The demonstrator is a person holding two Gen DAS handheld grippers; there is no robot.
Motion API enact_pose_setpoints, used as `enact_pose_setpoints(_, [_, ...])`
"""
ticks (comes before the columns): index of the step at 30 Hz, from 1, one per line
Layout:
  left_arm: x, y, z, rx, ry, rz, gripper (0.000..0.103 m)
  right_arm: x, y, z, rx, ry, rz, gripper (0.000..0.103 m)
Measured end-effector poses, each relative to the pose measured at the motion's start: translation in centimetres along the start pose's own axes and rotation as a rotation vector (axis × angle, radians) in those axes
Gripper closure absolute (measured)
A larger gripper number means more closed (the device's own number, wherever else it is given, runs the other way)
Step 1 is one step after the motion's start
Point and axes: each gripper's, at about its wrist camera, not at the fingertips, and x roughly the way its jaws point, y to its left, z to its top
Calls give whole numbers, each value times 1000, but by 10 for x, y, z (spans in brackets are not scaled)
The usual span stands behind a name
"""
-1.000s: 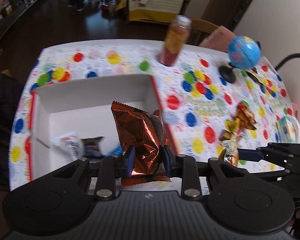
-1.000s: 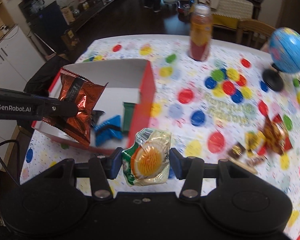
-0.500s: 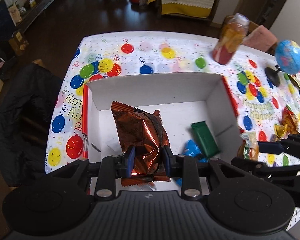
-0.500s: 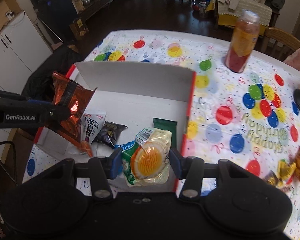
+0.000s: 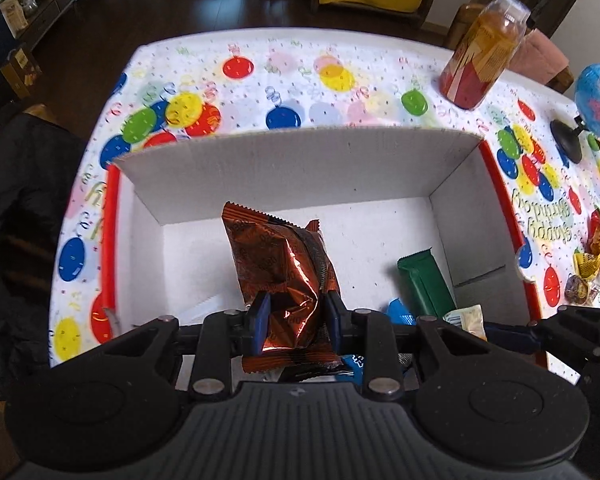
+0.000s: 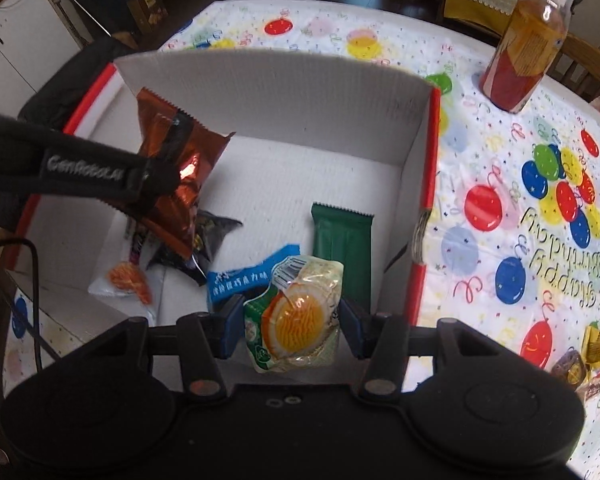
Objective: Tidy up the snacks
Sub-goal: 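Carry the brown foil bag into the box with the left tool while the right tool carries the egg-yolk packet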
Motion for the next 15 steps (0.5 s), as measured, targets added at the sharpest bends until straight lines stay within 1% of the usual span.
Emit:
enact_pose_setpoints(5, [15,-5,-2,12,19,9,74,3,7,0,-13,1,0,52])
enact_pose_setpoints(12, [14,-4,-4,9,20,20,74,2,11,-3,-14,4,-5,46])
enact_pose_setpoints(13, [14,-4,-5,9,22,21,72,0,11,-3,-12,0,-5,45])
enact_pose_setpoints(15, [10,-5,-6,6,22,14,64,-4,11,-5,-13,-9,-6,36])
